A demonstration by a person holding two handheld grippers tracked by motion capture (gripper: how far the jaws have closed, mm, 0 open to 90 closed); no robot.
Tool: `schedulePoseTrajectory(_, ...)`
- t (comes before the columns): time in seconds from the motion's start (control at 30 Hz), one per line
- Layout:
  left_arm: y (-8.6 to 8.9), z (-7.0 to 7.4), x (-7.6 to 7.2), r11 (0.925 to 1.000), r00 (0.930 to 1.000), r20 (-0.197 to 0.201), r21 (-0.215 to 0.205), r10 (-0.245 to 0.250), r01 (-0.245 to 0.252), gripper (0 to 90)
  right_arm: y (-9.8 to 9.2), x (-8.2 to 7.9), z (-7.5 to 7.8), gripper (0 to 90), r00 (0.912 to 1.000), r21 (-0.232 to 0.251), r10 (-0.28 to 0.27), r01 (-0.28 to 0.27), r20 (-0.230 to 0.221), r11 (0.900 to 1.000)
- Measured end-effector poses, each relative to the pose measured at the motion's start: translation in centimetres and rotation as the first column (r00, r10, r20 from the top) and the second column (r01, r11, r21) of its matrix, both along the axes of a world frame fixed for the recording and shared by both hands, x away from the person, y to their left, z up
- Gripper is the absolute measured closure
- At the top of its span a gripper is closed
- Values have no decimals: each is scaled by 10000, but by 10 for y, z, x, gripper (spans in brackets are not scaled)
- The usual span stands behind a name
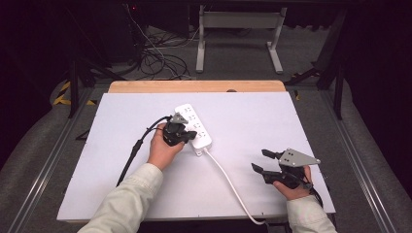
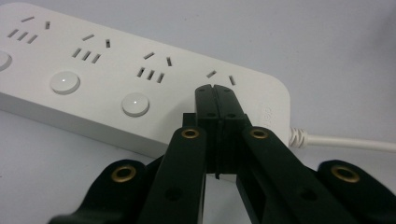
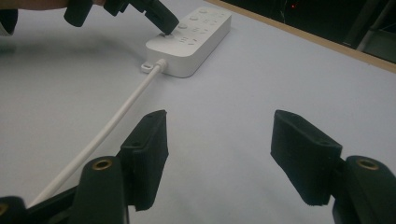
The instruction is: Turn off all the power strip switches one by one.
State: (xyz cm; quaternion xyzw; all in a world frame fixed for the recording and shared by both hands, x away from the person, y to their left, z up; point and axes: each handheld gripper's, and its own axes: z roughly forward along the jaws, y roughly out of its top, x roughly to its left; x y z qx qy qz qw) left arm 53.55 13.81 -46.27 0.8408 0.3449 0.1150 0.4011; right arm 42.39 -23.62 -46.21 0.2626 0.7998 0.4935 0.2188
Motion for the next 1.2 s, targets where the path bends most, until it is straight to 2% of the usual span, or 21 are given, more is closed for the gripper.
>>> schedulePoseTrajectory(0.03,-1,0,0,10000,10000,43,36,48,-48,900,0,0,0,374,10000,0,1,-1,-1,10000)
schedulePoseTrajectory(0.07,-1,0,0,10000,10000,-82,-43,-9,9,900,0,0,0,374,10000,1,-5,5,-5,10000)
schedulePoseTrajectory(0.2,-1,-2,-1,9998,10000,51,181,8,-9,900,0,0,0,374,10000,9,5,-5,-7,10000)
schedulePoseTrajectory(0.73,-2,-4,-1,9998,9999,152,210,62,-65,900,0,0,0,374,10000,-26,31,-31,-16,10000)
schedulePoseTrajectory(0.77,-3,-3,-2,9994,9997,254,354,43,-52,900,1,-1,0,374,10000,-25,39,-39,-22,10000)
schedulePoseTrajectory(0.83,-4,-3,-2,9992,9996,281,379,82,-93,900,1,-1,0,374,10000,-12,44,-45,-27,10000)
schedulePoseTrajectory(0.87,-6,-2,-5,9969,9987,516,783,4,-45,900,0,-1,0,374,10000,-5,60,-60,-25,10000)
schedulePoseTrajectory(0.9,-8,-2,-6,9962,9983,587,866,44,-95,900,0,-1,0,374,10000,6,64,-64,-28,10000)
schedulePoseTrajectory(1.2,-9,-2,-8,9952,9976,680,951,156,-221,900,1,-1,-1,374,9999,16,72,-72,-80,10000)
